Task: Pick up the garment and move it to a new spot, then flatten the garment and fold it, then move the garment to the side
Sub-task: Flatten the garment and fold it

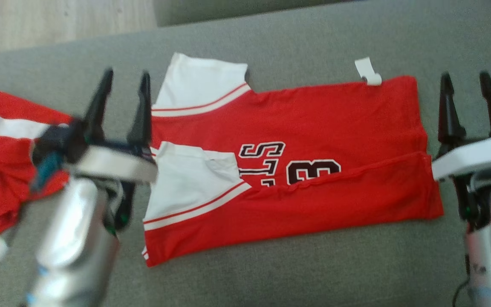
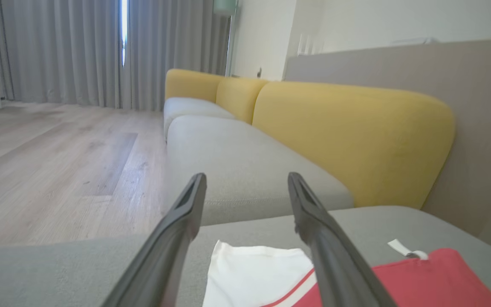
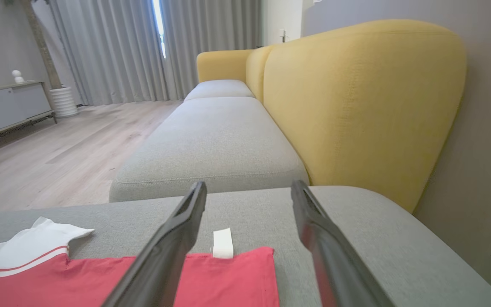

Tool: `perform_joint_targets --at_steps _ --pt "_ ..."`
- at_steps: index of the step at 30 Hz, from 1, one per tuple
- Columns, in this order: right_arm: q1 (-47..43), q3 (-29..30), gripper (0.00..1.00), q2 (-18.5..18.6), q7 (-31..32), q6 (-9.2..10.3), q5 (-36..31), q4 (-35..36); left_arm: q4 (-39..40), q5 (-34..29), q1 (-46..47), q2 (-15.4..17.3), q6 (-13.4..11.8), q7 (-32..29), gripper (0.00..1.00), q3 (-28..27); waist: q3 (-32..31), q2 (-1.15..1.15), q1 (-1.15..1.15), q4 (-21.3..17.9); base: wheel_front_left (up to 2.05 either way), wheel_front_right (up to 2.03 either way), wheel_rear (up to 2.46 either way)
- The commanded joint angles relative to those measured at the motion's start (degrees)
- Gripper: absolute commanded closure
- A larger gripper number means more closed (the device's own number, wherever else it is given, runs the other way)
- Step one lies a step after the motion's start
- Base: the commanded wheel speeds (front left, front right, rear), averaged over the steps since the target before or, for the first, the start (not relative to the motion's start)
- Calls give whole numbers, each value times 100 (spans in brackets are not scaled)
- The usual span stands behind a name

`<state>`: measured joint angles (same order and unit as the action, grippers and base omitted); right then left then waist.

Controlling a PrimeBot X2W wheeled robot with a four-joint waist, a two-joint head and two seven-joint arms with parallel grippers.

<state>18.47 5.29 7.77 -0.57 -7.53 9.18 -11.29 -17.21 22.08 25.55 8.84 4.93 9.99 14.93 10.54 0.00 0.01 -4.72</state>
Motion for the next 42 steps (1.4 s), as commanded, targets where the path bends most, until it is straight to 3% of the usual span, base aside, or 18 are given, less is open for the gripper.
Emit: perform_joint_targets --at_steps 1,10,12,18,30,34,35,36,37,42 --pt "359 -186 0 22 -75 4 -94 138 22 40 641 281 64 -227 0 -138 331 0 -1 -144 0 0 0" --pt "1151 -626 0 103 -224 4 -188 -215 -1216 88 2342 1082 247 -1751 0 568 1076 0 -1 -532 0 0 0" --pt "1418 -806 0 94 -293 4 -183 -349 -1597 202 2808 1371 253 -2119 0 1054 1277 0 -1 -707 0 0 0" --pt "1841 -1064 0 58 -439 4 -148 -605 -2150 661 3466 1806 254 -2681 0 1857 1623 0 -1 -980 0 0 0" --pt "2271 -1284 0 5 -708 4 -121 -1000 -2905 1204 3952 1999 255 -2691 0 2723 1909 0 -1 -1282 0 0 0" --pt "2332 -1260 0 53 -728 4 -124 -1048 -3084 1531 3955 1983 255 -3022 2 3006 1937 0 -1 -1309 0 0 0" --pt "2345 -1256 0 66 -727 4 -123 -1055 -3109 1645 3941 1979 255 -3187 49 3089 1938 0 -1 -1309 0 0 0" --pt "2357 -1249 0 80 -724 4 -123 -1060 -3077 1752 3935 1982 255 -3304 83 3184 1939 0 -1 -1305 0 0 0" --pt "2370 -1240 0 92 -719 4 -124 -1063 -3031 1848 3948 2006 256 -3321 100 3237 1940 0 -1 -1296 0 0 0" --pt "2396 -1226 0 190 -674 4 -156 -1097 -2903 2079 4021 2058 256 -2942 100 3424 1859 0 -1 -1172 0 0 0"
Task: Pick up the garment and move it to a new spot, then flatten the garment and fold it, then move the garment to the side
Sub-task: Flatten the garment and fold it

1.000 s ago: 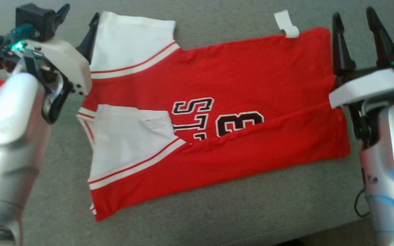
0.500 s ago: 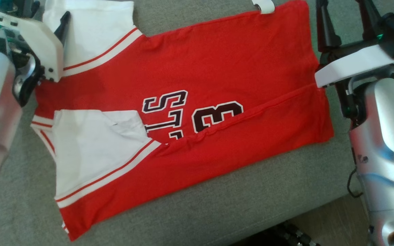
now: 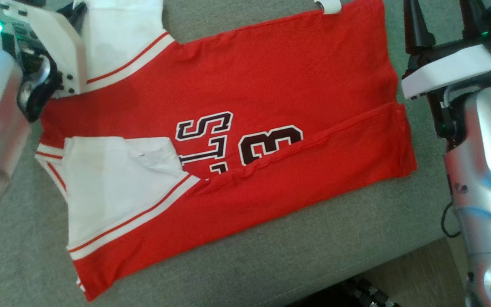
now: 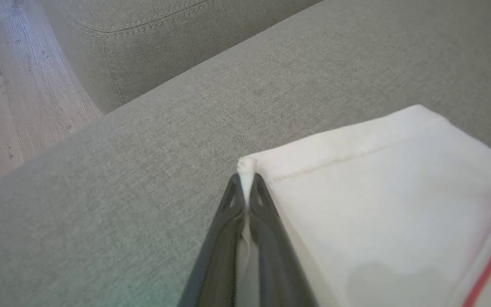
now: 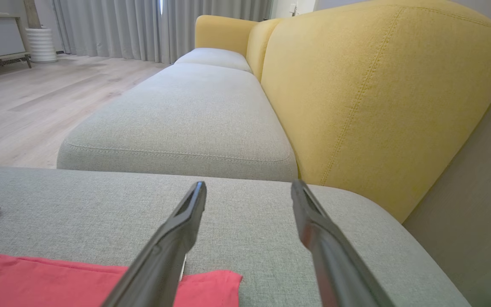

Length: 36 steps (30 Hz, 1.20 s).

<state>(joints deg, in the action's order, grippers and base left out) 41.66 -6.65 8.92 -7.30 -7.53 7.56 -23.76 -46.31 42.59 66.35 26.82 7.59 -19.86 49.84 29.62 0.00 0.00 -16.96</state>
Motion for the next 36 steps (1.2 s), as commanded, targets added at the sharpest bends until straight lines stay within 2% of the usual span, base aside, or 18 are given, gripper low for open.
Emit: perform_joint_targets --at_steps 1,4,7,11,17,25,36 --pt "77 -27 0 103 18 4 6 134 21 36 -47 256 -10 181 100 -39 -84 0 0 89 0 0 0" --pt "82 -28 0 166 61 4 16 95 52 35 -18 240 -10 545 100 -13 -170 0 0 172 0 0 0" --pt "74 -52 0 247 151 4 188 -26 94 -5 21 146 -13 1294 100 -97 -323 0 0 334 0 0 0" --pt "58 -50 0 543 256 4 234 -353 188 -117 -39 -69 -23 2096 100 -105 -520 0 0 643 0 0 0" --pt "109 -137 0 774 527 4 505 -927 525 -184 -261 -233 -43 2745 100 -71 -711 0 0 1056 0 0 0" --pt "401 -480 0 1247 975 4 720 -2005 1205 -300 -538 -248 -131 2894 100 106 -683 0 0 1489 0 0 0" --pt "837 -931 0 1426 1355 4 850 -3161 1786 -307 -513 -206 -211 2661 100 207 -453 0 0 1756 0 0 0"
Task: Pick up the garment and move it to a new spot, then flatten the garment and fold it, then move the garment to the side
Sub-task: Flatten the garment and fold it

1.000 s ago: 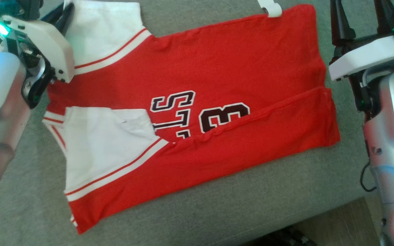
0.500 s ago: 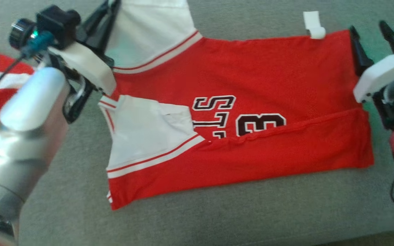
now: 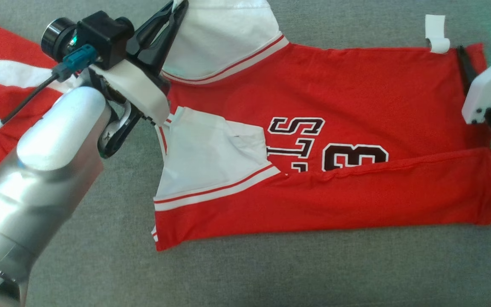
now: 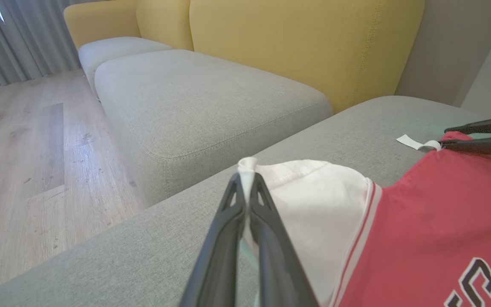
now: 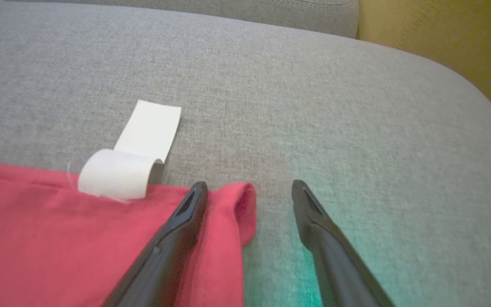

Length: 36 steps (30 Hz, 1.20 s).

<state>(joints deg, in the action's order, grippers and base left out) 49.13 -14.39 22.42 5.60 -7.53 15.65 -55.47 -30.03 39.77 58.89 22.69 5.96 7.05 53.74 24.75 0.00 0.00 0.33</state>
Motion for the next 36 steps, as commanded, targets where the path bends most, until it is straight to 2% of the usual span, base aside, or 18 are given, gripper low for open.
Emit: perform_joint_targets --at_steps 1,2,3,9,15,22,29,36 --pt "116 -225 0 77 92 4 67 -55 172 -31 245 208 -58 -40 100 -176 46 0 0 36 0 0 0" --pt "145 -295 75 78 116 4 102 -107 183 -37 257 204 -69 -50 100 -170 56 0 0 40 0 0 0" --pt "175 -359 100 81 112 4 138 -140 191 -38 266 201 -80 -56 100 -168 65 0 0 39 0 0 0" --pt "501 -557 100 87 -168 4 388 -146 57 10 293 273 -169 -26 100 -245 42 0 0 -83 0 0 0" --pt "844 -517 100 25 -485 4 745 -39 -195 93 488 331 -248 67 100 -435 28 0 0 -230 0 0 0" --pt "1356 -504 100 -42 -875 4 1079 59 -799 50 1103 204 -245 274 100 -591 100 0 0 -375 0 0 0" --pt "1641 -437 100 -119 -1394 4 1209 -195 -1495 -58 1537 -105 -125 617 100 -591 43 0 0 -362 0 0 0" --pt "1263 -647 100 -97 -1351 4 1597 -310 -1720 109 1174 -151 94 620 100 -334 -260 0 0 -242 0 0 0"
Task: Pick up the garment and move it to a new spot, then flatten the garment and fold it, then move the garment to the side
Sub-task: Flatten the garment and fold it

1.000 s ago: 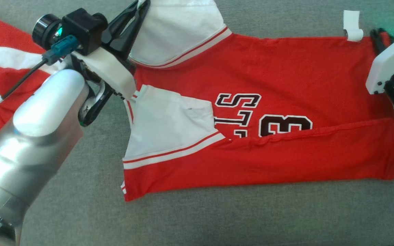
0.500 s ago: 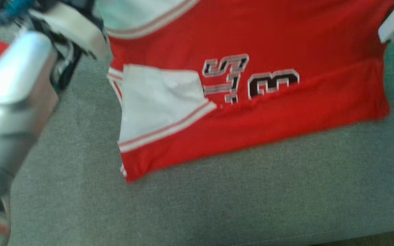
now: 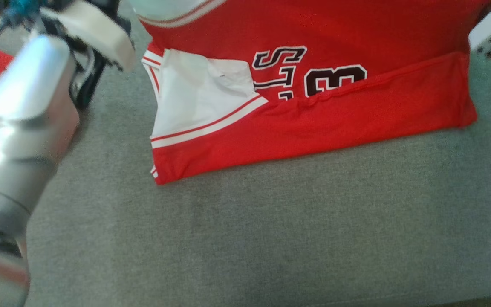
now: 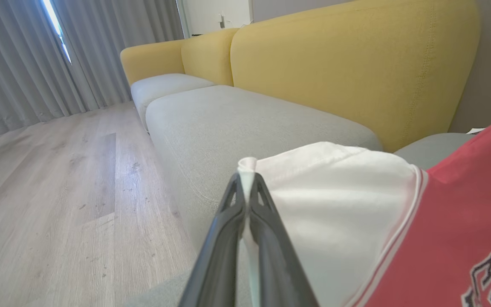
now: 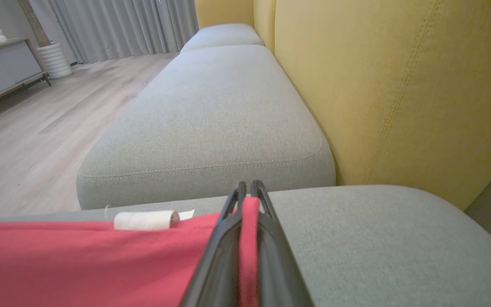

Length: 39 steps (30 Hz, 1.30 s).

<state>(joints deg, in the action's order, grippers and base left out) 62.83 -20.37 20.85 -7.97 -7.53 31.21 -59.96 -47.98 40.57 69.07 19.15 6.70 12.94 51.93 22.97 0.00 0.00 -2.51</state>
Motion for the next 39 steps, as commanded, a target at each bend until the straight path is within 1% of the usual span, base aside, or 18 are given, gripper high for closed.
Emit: perform_joint_targets --at_steps 1,4,7,15,19,20,22,27,33,39 --pt "-184 -94 100 90 16 4 96 144 89 77 84 214 35 5 100 -118 -140 0 0 60 0 0 0" --pt "-402 -191 100 206 45 4 277 151 224 242 -150 278 64 -184 100 32 -304 0 0 118 0 0 0" --pt "-639 -383 100 280 198 4 440 242 580 483 -418 417 75 -548 100 271 -436 0 0 149 0 0 0" --pt "-1357 -874 100 698 988 4 1077 605 1852 1194 -1177 1115 78 -1606 100 827 -739 0 0 221 0 0 0" --pt "-1721 -1332 100 1017 1456 4 1224 899 2389 1270 -1514 1365 78 -1969 100 1079 -824 0 0 221 0 0 0" --pt "-1721 -1332 100 1017 1456 4 1224 899 2389 1270 -1514 1365 78 -1969 100 1079 -824 0 0 221 0 0 0" --pt "-1858 -1573 100 1190 1627 4 1240 1046 2644 1316 -1660 1480 72 -2137 100 1173 -846 0 0 215 0 0 0" --pt "-2066 -1929 100 1491 1927 4 1435 1328 3145 1405 -1894 1750 -43 -2487 100 1312 -883 0 0 201 0 0 0" --pt "-2144 -2192 100 1718 2209 4 1616 1509 3486 1514 -2064 1916 -150 -2789 100 1424 -913 0 0 166 0 0 0" --pt "-2177 -2351 100 1781 2457 4 1836 1593 3574 1551 -2188 1955 -223 -2941 100 1530 -932 0 0 109 0 0 0"
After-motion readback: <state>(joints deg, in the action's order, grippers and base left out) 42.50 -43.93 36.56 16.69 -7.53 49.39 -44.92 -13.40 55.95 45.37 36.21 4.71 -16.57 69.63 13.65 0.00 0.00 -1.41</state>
